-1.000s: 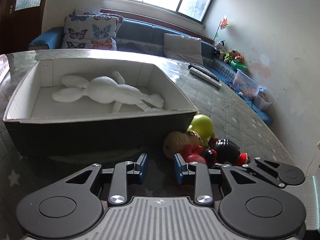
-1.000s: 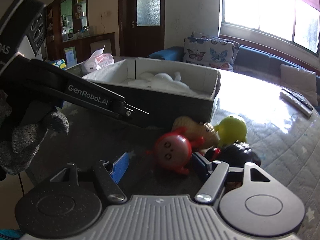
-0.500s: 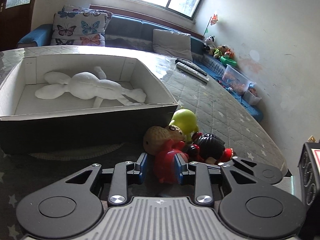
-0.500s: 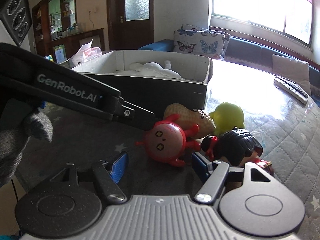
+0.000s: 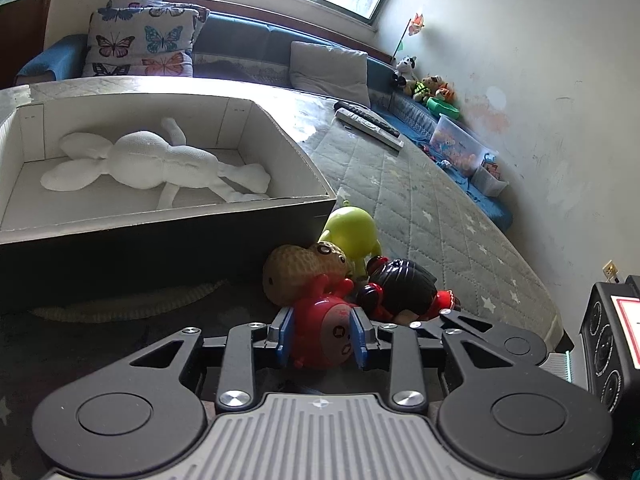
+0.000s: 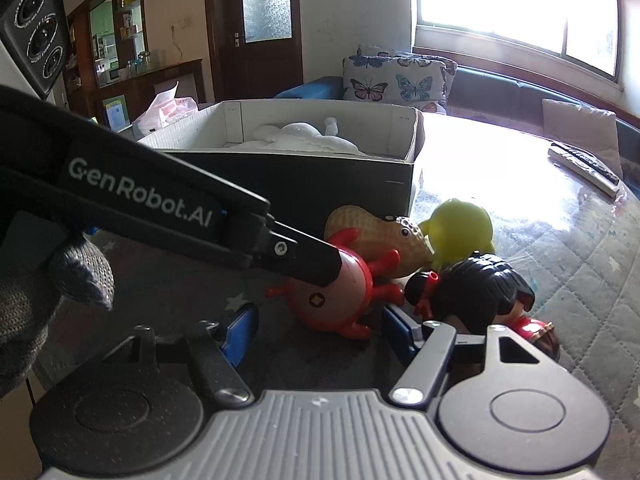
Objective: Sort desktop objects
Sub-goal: 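Close the left gripper on the red round toy while the right gripper grips it too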
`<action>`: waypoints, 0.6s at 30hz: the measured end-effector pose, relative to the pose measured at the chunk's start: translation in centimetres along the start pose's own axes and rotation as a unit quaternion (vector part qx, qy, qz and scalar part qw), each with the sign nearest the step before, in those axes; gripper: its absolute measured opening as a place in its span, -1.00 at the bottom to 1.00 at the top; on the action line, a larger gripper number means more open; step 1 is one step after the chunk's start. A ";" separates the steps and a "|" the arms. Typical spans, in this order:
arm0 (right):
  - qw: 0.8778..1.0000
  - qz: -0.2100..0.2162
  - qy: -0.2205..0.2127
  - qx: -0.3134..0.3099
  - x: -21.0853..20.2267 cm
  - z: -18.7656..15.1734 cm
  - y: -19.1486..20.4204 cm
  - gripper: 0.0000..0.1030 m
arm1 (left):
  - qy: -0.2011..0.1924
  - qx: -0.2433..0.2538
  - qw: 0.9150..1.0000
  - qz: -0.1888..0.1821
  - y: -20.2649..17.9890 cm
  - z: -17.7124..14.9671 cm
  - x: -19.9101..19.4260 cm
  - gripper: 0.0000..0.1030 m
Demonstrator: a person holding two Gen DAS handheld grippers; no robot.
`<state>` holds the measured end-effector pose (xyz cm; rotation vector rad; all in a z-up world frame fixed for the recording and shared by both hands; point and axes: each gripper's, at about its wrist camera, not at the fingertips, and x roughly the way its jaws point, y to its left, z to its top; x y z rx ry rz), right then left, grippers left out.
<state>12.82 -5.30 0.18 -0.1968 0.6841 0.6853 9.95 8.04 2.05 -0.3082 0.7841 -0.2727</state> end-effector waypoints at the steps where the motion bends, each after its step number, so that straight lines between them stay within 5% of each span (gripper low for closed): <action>1: 1.000 0.001 0.000 0.002 0.0 0.0 0.0 0.24 | 0.003 -0.001 1.000 -0.003 0.0 0.1 0.1 -0.34; 18: 1.000 0.004 0.000 0.011 0.1 0.1 -0.2 0.13 | 0.037 -0.021 0.999 -0.034 1.2 1.1 1.9 -0.06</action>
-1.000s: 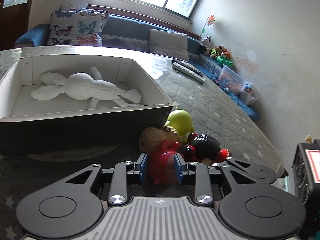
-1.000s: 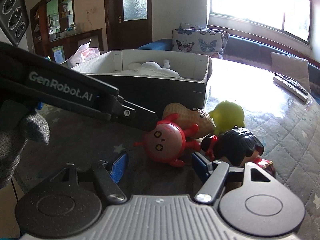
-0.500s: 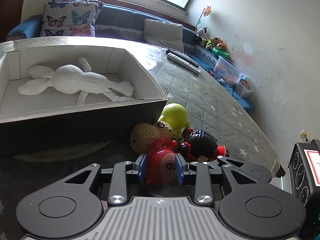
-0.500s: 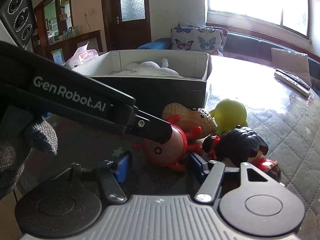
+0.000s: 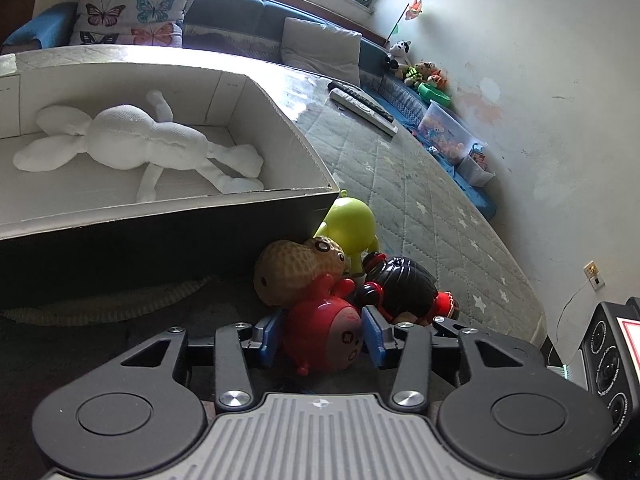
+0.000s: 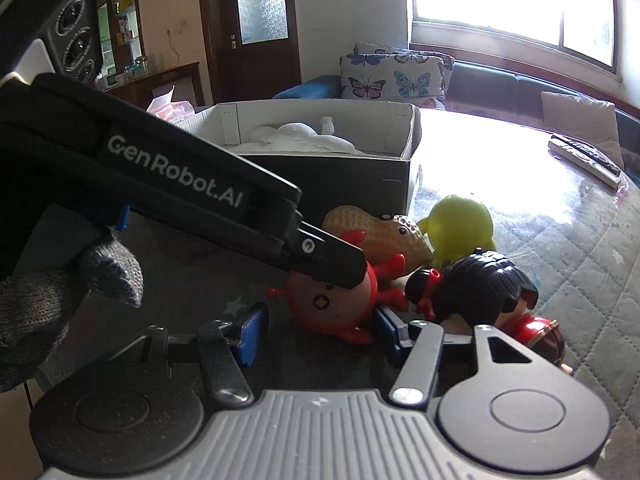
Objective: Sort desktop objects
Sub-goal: 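Close the left gripper on the red round toy while the right gripper grips it too, then carry the red toy with both grippers and lower it into the box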
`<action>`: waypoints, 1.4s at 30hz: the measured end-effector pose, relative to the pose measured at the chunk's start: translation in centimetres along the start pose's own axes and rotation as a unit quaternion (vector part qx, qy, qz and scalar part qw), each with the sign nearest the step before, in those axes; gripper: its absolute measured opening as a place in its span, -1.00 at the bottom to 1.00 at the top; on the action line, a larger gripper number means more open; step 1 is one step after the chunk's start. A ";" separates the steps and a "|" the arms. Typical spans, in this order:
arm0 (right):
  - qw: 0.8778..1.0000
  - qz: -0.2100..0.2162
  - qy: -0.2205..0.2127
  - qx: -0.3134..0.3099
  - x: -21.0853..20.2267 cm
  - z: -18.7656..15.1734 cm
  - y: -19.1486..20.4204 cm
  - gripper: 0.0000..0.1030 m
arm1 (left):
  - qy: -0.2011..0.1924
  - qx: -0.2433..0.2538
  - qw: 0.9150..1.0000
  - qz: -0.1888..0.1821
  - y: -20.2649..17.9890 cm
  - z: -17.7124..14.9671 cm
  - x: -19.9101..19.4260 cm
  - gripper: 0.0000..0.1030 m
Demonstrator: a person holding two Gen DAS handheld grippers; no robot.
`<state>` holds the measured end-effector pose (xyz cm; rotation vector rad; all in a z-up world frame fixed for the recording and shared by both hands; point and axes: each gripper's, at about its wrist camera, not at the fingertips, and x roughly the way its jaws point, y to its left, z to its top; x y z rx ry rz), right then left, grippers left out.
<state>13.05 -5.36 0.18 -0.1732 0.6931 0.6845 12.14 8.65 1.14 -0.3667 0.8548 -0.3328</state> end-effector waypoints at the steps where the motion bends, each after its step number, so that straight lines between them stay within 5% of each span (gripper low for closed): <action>1: 1.000 0.000 0.000 0.000 0.0 0.0 0.0 0.13 | 0.001 0.000 1.000 0.000 0.0 0.0 0.1 -0.05; 19: 1.000 0.010 -0.028 -0.011 -2.2 1.3 0.4 -0.10 | -0.039 0.038 0.998 0.014 -1.9 -0.3 -2.9 -0.04; 30: 0.996 0.021 -0.067 -0.056 -1.5 7.8 0.2 -0.10 | -0.102 0.033 0.994 0.019 -1.0 5.1 -5.5 -0.04; 42: 0.996 0.043 -0.011 -0.081 5.2 14.2 -0.7 -0.10 | -0.090 -0.040 0.995 0.012 5.6 10.4 -2.3 -0.04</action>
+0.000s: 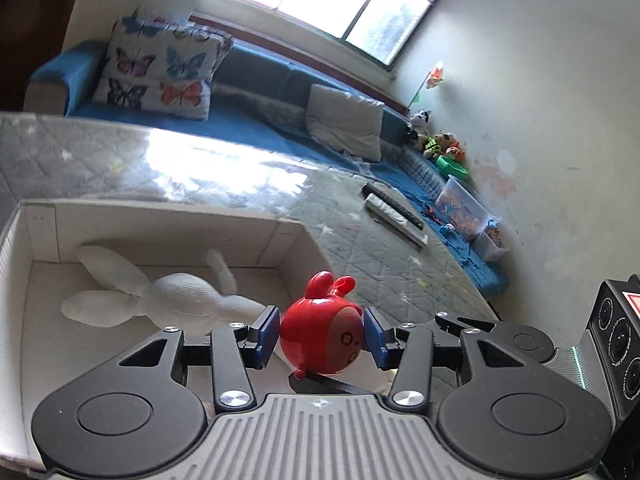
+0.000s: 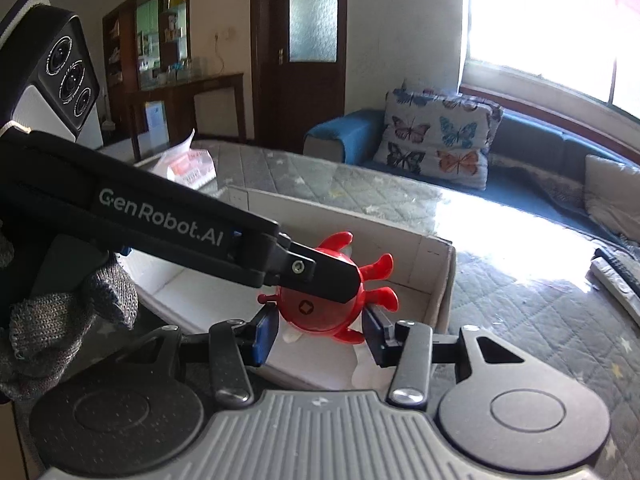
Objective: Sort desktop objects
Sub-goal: 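Carry the red toy with both grippers and lower it into the box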
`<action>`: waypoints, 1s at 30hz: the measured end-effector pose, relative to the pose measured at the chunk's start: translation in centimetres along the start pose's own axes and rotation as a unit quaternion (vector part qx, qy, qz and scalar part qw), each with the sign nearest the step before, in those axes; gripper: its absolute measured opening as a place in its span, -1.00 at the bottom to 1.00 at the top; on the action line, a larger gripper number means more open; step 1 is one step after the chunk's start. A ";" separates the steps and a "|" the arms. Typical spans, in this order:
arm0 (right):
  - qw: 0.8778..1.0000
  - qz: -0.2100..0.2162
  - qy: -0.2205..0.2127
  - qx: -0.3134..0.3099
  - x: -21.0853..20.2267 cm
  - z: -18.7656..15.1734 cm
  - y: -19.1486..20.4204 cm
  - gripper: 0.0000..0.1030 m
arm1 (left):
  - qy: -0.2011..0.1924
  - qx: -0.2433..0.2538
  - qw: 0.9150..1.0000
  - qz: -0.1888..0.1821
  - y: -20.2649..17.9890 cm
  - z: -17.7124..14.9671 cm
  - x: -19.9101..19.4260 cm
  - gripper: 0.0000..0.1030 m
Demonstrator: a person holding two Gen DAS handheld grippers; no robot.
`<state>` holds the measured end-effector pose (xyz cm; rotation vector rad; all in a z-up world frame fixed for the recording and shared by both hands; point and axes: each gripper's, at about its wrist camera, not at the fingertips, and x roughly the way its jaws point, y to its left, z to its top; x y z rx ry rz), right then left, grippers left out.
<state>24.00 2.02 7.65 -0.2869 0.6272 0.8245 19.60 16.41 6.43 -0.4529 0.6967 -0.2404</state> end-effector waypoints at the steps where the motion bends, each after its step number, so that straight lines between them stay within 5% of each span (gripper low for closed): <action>1: 1.000 0.002 0.009 0.000 0.7 0.1 -0.2 -0.10 | 0.005 -0.009 1.000 -0.001 0.6 0.1 0.6 -0.04; 15: 0.997 -0.003 0.075 -0.020 5.2 -0.7 -0.5 -0.07 | 0.046 -0.077 0.996 -0.013 4.8 -0.3 4.6 -0.04; 30: 0.997 -0.007 0.076 -0.018 5.2 -0.7 -1.0 -0.02 | 0.053 -0.084 0.995 0.002 4.5 -0.5 4.5 -0.07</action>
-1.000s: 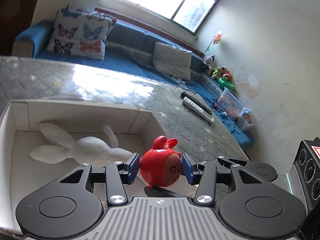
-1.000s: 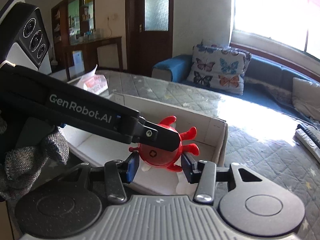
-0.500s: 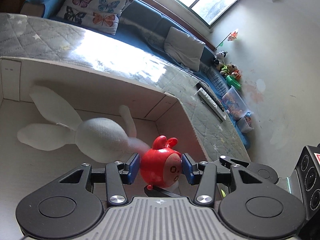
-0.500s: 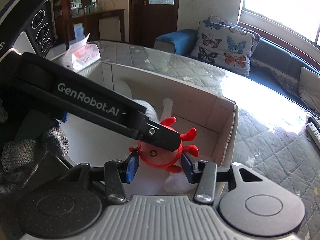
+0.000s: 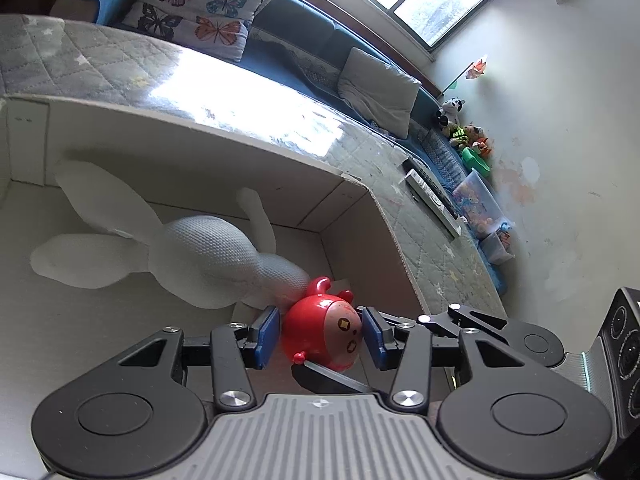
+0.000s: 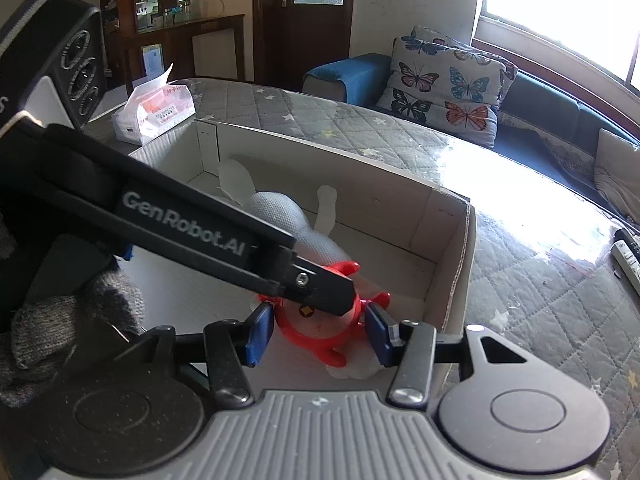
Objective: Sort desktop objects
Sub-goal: 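Carry the red toy with both grippers and lower it into the box, then open both grippers and withdraw them from the box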
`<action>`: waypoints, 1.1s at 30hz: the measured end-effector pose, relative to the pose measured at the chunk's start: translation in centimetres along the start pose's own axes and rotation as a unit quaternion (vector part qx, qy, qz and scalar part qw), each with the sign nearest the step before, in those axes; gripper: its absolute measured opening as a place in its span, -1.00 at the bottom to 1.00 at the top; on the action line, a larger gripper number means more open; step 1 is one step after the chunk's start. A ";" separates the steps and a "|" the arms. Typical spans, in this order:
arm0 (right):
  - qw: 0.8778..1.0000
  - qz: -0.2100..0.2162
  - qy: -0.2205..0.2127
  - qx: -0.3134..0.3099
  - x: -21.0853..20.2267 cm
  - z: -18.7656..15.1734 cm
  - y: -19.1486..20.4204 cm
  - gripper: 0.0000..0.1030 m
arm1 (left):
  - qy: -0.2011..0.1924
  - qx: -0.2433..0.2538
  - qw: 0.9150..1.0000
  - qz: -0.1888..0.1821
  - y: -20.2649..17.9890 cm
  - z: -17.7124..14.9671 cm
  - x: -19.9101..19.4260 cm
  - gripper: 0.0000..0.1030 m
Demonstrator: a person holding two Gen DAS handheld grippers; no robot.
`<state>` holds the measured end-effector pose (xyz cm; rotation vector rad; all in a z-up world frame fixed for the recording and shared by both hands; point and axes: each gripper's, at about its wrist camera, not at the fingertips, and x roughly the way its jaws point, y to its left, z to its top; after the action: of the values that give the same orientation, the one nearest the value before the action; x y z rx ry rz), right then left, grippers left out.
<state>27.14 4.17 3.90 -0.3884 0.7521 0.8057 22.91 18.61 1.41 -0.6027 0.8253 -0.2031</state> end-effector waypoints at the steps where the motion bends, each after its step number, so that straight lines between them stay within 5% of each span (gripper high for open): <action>1: 1.000 0.000 0.000 0.001 0.0 0.1 0.0 -0.02 | -0.002 0.002 1.000 0.003 0.0 0.0 -0.2 -0.07; 18: 1.000 -0.006 -0.008 0.000 -0.7 -0.2 0.3 0.05 | -0.014 -0.003 1.000 0.011 -0.2 -0.7 -1.5 -0.07; 33: 0.997 -0.021 -0.075 0.020 -6.3 -2.8 0.4 0.30 | -0.041 0.041 0.998 0.008 -3.4 -2.6 -4.1 -0.07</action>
<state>22.68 -0.38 6.62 -0.3030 0.6174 0.7701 18.43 16.34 4.64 -0.5249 0.7383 -0.1950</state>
